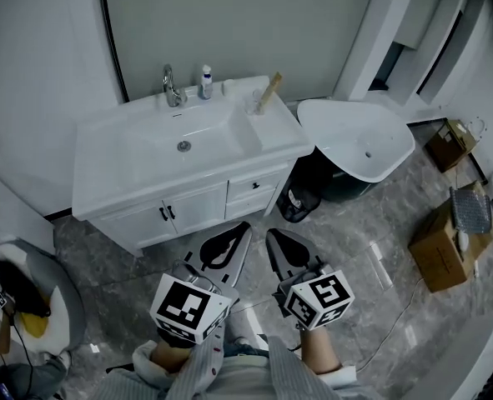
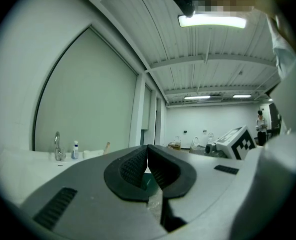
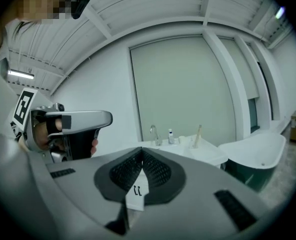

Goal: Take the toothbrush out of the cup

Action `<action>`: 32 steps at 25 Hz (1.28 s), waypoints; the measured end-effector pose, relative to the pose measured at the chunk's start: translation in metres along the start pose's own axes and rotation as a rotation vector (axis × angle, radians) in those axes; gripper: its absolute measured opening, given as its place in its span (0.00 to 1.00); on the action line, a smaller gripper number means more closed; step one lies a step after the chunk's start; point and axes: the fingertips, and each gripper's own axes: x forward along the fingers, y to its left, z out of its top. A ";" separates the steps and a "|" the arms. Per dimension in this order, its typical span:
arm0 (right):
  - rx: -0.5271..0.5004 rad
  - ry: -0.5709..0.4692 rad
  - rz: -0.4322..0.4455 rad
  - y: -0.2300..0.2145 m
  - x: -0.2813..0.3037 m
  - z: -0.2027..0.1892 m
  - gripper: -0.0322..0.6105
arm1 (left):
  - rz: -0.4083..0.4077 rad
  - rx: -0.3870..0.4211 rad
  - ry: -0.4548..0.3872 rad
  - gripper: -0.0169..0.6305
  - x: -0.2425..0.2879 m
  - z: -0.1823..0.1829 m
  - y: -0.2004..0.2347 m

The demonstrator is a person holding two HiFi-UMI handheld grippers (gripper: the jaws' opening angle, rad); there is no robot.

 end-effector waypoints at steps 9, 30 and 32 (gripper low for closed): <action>0.008 -0.003 -0.048 -0.025 0.057 0.016 0.07 | -0.036 -0.007 0.021 0.05 0.034 0.000 0.053; 0.076 0.016 -0.160 -0.054 0.114 -0.004 0.07 | -0.118 -0.017 0.059 0.05 0.062 -0.019 0.116; 0.074 0.010 -0.153 -0.060 0.122 -0.001 0.07 | -0.110 -0.012 0.056 0.05 0.069 -0.019 0.122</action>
